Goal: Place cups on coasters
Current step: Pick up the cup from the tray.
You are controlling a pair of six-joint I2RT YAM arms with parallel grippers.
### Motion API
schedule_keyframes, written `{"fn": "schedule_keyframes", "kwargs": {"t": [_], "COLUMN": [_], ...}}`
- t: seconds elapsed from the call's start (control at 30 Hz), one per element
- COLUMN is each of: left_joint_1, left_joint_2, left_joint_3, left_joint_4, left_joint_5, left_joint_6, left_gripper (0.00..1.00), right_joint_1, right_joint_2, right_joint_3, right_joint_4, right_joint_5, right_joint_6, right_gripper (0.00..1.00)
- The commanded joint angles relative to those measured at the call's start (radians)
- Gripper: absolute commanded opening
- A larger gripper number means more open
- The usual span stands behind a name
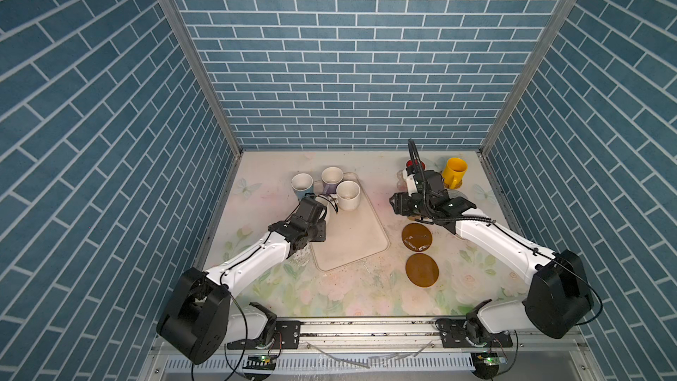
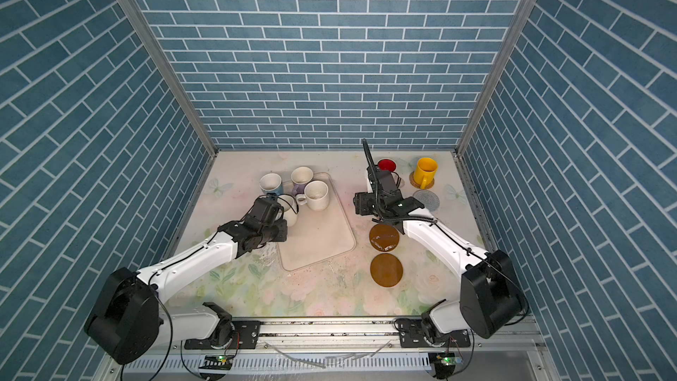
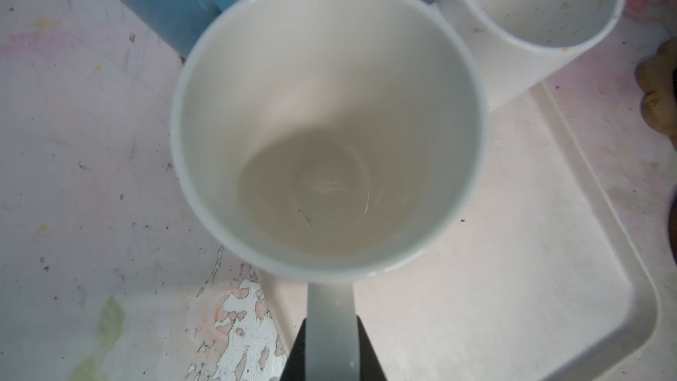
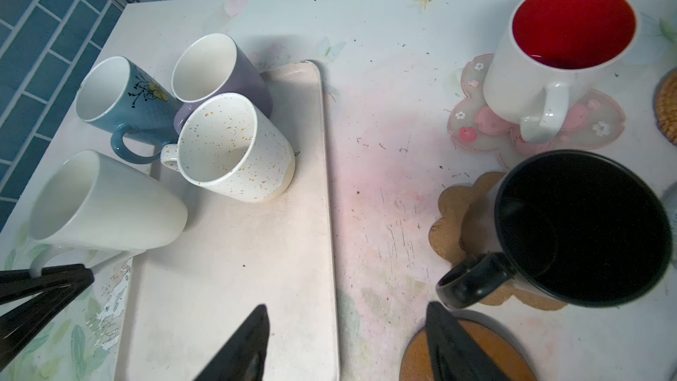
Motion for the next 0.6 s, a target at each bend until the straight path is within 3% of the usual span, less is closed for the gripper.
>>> {"fn": "schedule_keyframes", "kwargs": {"t": [0.0, 0.27, 0.57], "left_joint_1": [-0.041, -0.18, -0.349], "left_joint_2": [-0.043, -0.032, 0.081], "left_joint_3": [0.074, 0.166, 0.286], "left_joint_4": [-0.011, -0.038, -0.027], "left_joint_5": [-0.009, -0.009, -0.03], "left_joint_6": [0.043, 0.095, 0.148], "left_gripper": [0.0, 0.0, 0.0], "right_joint_1": [-0.02, -0.183, -0.344], "right_joint_2": [-0.048, -0.139, -0.211], "right_joint_3": [-0.019, -0.102, -0.129], "right_joint_4": [0.003, 0.047, -0.034], "right_joint_5": [0.004, -0.161, -0.203], "right_joint_6": [0.002, 0.098, 0.149], "right_gripper": [0.68, 0.67, 0.66]}}
